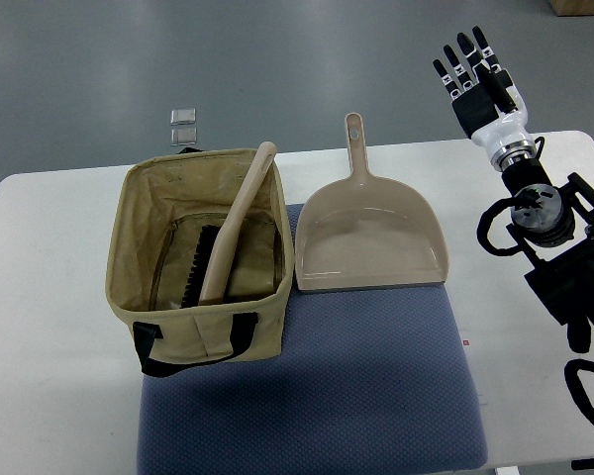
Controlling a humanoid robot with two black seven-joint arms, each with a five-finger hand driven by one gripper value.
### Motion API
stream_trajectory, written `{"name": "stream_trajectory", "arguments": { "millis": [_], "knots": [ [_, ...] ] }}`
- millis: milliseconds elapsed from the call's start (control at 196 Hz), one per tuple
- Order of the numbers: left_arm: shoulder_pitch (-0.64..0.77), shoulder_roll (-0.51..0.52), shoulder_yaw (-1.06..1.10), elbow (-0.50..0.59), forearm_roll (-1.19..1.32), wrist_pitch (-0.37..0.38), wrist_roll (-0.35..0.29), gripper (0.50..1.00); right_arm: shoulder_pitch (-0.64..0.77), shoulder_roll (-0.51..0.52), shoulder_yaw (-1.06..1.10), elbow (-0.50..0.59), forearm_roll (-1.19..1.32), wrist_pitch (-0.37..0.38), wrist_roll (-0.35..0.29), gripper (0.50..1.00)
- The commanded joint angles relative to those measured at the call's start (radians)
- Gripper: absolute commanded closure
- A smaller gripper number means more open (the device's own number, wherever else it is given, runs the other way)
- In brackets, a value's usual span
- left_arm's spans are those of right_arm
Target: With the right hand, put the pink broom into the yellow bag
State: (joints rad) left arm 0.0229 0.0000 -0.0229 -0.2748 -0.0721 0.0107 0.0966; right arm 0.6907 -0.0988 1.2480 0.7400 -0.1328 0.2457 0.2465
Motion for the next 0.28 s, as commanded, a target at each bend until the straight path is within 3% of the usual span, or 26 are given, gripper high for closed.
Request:
{"name": "stream_trajectory", "arguments": {
  "millis": [0, 271],
  "knots": [
    [0.002, 0.0, 0.0, 0.0, 0.0, 0.0, 0.0, 0.5, -0.013, 0.005, -0.001, -0.005, -0.001, 0.004, 0.0, 0.57],
    [0.002, 0.0, 0.0, 0.0, 0.0, 0.0, 0.0, 0.5, -0.019, 0.01, -0.01, -0.005, -0.01, 0.012, 0.013, 0.568]
  ]
}}
